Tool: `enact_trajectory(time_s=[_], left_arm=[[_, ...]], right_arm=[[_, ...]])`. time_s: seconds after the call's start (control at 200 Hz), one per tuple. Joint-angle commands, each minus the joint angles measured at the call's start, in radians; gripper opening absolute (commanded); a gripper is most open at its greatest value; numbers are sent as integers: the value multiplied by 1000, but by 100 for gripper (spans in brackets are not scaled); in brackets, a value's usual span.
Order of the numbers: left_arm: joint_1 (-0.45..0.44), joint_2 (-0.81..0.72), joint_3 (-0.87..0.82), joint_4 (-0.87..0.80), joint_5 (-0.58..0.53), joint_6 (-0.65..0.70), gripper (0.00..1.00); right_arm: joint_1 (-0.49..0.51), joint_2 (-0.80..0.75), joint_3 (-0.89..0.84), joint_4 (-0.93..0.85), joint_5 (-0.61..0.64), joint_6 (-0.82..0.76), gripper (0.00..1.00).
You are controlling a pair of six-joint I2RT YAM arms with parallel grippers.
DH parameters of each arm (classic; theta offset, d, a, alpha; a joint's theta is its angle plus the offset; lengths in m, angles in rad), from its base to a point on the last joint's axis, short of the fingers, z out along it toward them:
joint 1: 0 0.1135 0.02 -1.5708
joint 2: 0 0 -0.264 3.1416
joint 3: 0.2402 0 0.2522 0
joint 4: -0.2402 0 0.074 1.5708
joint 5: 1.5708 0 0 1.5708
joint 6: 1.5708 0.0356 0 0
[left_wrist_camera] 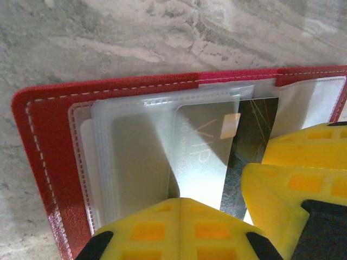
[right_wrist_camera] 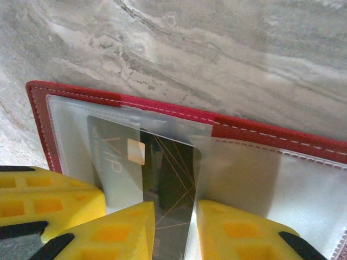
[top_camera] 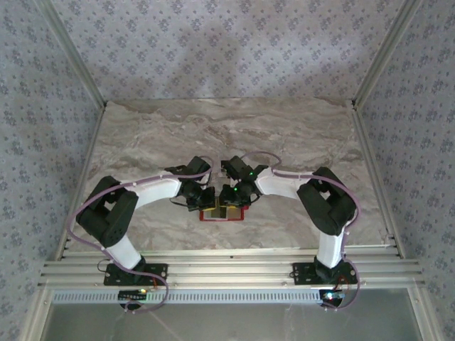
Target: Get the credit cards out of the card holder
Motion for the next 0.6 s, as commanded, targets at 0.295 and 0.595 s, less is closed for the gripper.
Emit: enact_trajectory(time_s=[0.295, 0.595], left_arm=[[-2, -36, 24, -82, -59, 29, 2], [-2, -5, 9, -67, -56, 34, 0]], right_arm=[[2, 6, -18, 88, -58, 18, 29], [-7, -40, -54, 166, -94, 38, 27]])
